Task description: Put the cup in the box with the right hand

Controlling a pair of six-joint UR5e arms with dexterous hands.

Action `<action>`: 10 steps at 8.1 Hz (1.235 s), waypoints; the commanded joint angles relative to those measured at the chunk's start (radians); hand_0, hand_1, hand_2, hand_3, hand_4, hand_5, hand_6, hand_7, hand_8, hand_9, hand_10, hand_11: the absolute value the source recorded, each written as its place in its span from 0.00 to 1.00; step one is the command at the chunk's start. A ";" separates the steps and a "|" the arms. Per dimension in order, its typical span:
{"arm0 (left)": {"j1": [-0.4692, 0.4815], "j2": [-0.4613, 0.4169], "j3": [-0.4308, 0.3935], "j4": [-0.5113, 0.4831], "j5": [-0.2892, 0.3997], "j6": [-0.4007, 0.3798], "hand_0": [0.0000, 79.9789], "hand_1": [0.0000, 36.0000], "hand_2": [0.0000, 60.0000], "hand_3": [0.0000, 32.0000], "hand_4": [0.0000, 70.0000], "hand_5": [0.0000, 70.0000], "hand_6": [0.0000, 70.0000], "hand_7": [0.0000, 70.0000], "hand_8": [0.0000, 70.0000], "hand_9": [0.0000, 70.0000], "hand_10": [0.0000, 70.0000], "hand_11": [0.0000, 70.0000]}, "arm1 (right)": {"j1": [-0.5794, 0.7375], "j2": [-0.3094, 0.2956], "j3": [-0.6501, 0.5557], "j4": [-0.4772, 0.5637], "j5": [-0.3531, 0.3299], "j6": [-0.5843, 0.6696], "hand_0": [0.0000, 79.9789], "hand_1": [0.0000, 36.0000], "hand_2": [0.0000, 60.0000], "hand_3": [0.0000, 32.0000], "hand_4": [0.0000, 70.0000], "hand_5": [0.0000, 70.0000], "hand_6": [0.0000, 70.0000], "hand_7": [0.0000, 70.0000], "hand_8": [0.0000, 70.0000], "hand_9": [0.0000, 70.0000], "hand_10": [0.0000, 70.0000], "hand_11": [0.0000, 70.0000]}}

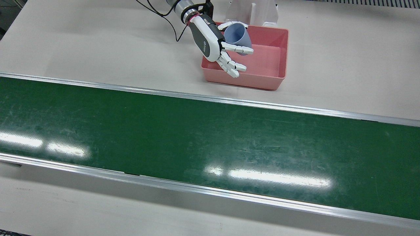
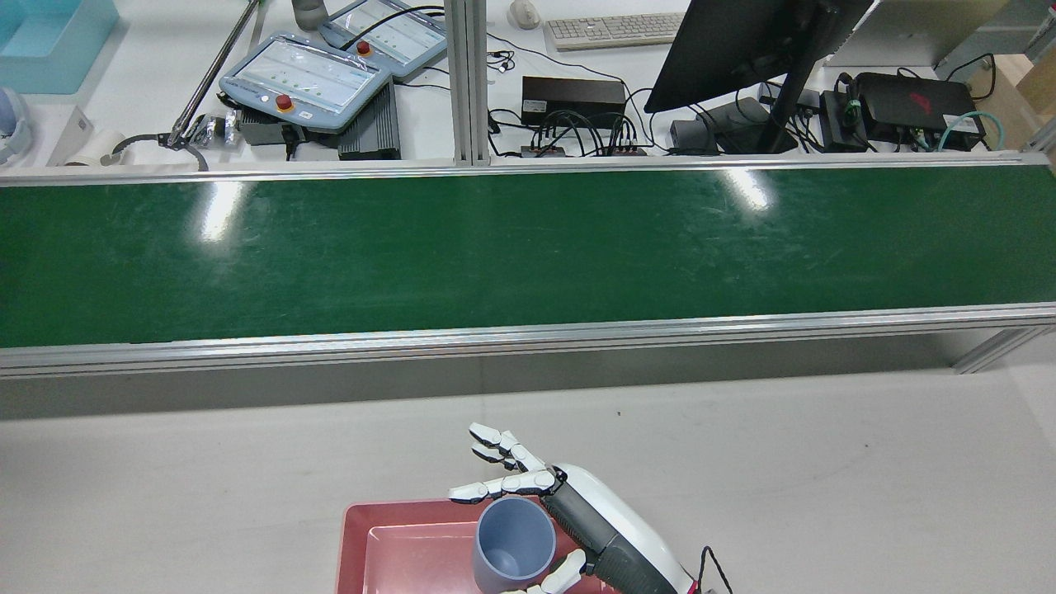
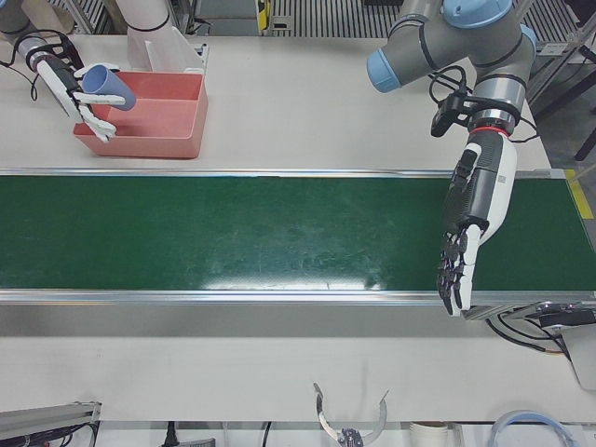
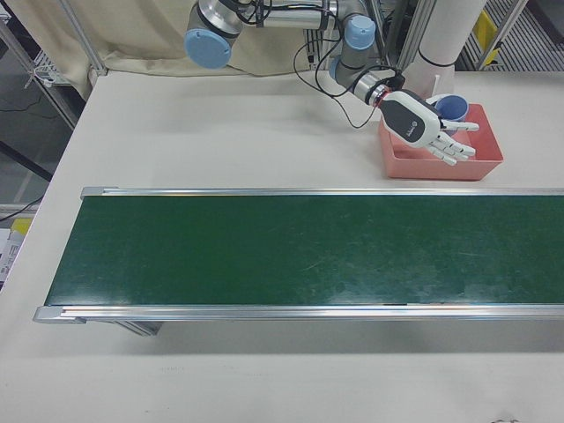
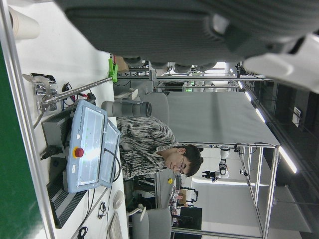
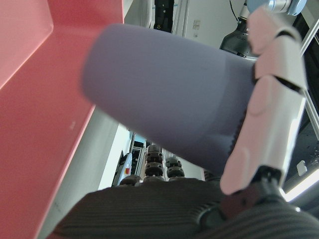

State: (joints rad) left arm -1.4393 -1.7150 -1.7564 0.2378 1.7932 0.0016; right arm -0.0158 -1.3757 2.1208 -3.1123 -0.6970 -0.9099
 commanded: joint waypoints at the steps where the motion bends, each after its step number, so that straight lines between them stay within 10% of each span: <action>1: 0.000 0.000 0.000 0.000 0.000 0.000 0.00 0.00 0.00 0.00 0.00 0.00 0.00 0.00 0.00 0.00 0.00 0.00 | -0.004 0.001 0.042 0.001 -0.004 -0.009 0.64 0.39 0.10 0.00 0.26 0.06 0.05 0.18 0.11 0.20 0.00 0.00; 4: 0.000 0.000 0.002 0.000 0.000 0.000 0.00 0.00 0.00 0.00 0.00 0.00 0.00 0.00 0.00 0.00 0.00 0.00 | 0.165 -0.046 0.244 -0.174 -0.022 -0.004 0.66 0.26 0.02 0.00 0.40 0.06 0.06 0.22 0.12 0.22 0.00 0.00; 5: -0.001 0.000 0.002 -0.002 0.000 0.000 0.00 0.00 0.00 0.00 0.00 0.00 0.00 0.00 0.00 0.00 0.00 0.00 | 0.318 -0.075 0.298 -0.272 -0.062 0.061 0.67 0.39 0.10 0.00 0.35 0.07 0.06 0.22 0.13 0.24 0.00 0.00; 6: -0.001 0.000 0.002 -0.002 0.000 -0.002 0.00 0.00 0.00 0.00 0.00 0.00 0.00 0.00 0.00 0.00 0.00 0.00 | 0.456 -0.097 0.268 -0.340 -0.147 0.241 0.67 0.49 0.19 0.00 0.34 0.08 0.07 0.23 0.13 0.24 0.00 0.00; 8: 0.000 0.000 0.002 -0.002 0.000 0.000 0.00 0.00 0.00 0.00 0.00 0.00 0.00 0.00 0.00 0.00 0.00 0.00 | 0.761 -0.137 0.149 -0.436 -0.348 0.554 0.71 0.37 0.00 0.00 0.51 0.08 0.08 0.25 0.13 0.25 0.01 0.04; 10: 0.000 0.000 0.002 -0.002 0.000 0.000 0.00 0.00 0.00 0.00 0.00 0.00 0.00 0.00 0.00 0.00 0.00 0.00 | 1.038 -0.201 0.021 -0.411 -0.532 0.667 0.69 0.42 0.08 0.00 0.40 0.08 0.08 0.26 0.14 0.25 0.02 0.05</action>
State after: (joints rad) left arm -1.4391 -1.7150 -1.7549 0.2362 1.7932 0.0014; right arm 0.7352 -1.5176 2.2680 -3.5298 -1.0384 -0.3906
